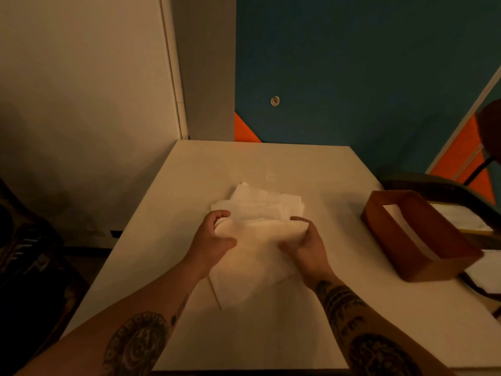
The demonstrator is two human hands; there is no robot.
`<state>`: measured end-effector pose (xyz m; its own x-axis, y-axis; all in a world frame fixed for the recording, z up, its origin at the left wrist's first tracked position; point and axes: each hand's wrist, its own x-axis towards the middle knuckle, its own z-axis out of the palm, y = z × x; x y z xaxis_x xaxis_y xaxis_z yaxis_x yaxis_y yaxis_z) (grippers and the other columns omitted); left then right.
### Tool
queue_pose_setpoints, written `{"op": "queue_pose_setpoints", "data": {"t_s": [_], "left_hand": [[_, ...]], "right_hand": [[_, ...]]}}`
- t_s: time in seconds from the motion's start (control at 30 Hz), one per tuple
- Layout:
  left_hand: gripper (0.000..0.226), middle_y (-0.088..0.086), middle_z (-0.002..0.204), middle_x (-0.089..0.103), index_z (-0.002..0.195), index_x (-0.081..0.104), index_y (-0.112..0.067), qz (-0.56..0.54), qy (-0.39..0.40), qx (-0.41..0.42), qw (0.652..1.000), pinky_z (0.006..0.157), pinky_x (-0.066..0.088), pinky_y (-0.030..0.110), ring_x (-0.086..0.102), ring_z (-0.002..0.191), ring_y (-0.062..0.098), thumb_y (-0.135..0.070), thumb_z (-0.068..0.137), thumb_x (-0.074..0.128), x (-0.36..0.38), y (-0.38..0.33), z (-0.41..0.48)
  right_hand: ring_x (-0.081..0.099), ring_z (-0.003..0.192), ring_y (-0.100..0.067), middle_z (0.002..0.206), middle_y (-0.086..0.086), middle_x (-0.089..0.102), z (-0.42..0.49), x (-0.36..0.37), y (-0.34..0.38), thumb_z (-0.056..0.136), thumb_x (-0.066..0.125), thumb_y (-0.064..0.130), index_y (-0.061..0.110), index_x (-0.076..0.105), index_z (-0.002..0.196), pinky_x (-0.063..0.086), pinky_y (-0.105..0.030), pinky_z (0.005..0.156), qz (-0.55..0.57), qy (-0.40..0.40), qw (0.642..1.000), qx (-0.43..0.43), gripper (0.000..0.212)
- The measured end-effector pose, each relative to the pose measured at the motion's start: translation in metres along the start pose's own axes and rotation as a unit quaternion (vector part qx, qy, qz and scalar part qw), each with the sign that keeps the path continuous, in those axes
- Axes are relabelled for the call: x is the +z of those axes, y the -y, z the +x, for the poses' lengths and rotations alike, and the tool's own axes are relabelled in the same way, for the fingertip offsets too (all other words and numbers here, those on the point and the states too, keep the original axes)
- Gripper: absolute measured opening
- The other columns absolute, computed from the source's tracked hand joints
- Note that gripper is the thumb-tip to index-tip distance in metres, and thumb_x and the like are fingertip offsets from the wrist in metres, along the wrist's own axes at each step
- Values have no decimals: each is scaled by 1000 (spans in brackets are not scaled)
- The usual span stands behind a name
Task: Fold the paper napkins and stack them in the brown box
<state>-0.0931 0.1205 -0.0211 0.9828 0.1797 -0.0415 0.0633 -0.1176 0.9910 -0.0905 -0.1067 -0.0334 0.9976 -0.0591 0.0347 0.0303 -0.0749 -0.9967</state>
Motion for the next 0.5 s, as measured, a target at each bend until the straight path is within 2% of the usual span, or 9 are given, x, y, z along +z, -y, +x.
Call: {"op": "queue_pose_setpoints", "data": {"t_s": [0.07, 0.17, 0.23, 0.3, 0.4, 0.5], "left_hand": [[60, 3, 117, 67, 123, 59, -28, -23, -23, 4, 999, 71, 55, 31, 66, 91, 20, 8, 77, 74, 7, -1, 2], [56, 8, 117, 68, 118, 59, -33, -71, -46, 9, 996, 84, 57, 40, 67, 98, 25, 8, 81, 71, 9, -5, 8], [56, 10, 117, 67, 115, 60, -34, -83, -49, 7, 995, 84, 57, 40, 67, 98, 26, 11, 82, 69, 7, -4, 9], [58, 10, 117, 66, 116, 60, -34, -75, -42, -2, 996, 81, 56, 36, 67, 97, 25, 11, 81, 70, 6, 0, 8], [56, 11, 120, 67, 115, 61, -35, -52, -26, -17, 998, 85, 58, 41, 68, 101, 29, 7, 80, 73, 6, 3, 7], [48, 9, 118, 66, 113, 61, -36, -10, -29, -16, 999, 84, 57, 42, 67, 99, 28, -2, 82, 75, 8, -1, 7]], "right_hand": [[63, 103, -12, 116, 5, 64, 3, 3, 6, 76, 83, 7, 32, 54, 123, 57, -33, 80, -6, -14, 1000, -5, 61], [62, 101, -11, 115, 8, 62, 8, 0, 13, 80, 78, 2, 32, 55, 123, 59, -35, 80, 5, -37, 999, 0, 57], [63, 100, -11, 114, 9, 62, 7, -5, 11, 82, 77, 4, 30, 56, 123, 59, -34, 80, -14, -33, 999, 1, 53], [66, 98, -16, 111, 4, 66, 5, -8, 5, 84, 74, 4, 30, 60, 118, 61, -38, 80, -40, -22, 999, 14, 45], [68, 95, -19, 107, 0, 70, 5, -9, 3, 85, 73, 7, 30, 65, 109, 61, -42, 81, -30, -23, 999, 31, 34], [65, 99, -20, 109, 3, 69, 6, -8, 9, 85, 76, 14, 30, 67, 105, 60, -39, 81, -52, -5, 997, 53, 28]]}}
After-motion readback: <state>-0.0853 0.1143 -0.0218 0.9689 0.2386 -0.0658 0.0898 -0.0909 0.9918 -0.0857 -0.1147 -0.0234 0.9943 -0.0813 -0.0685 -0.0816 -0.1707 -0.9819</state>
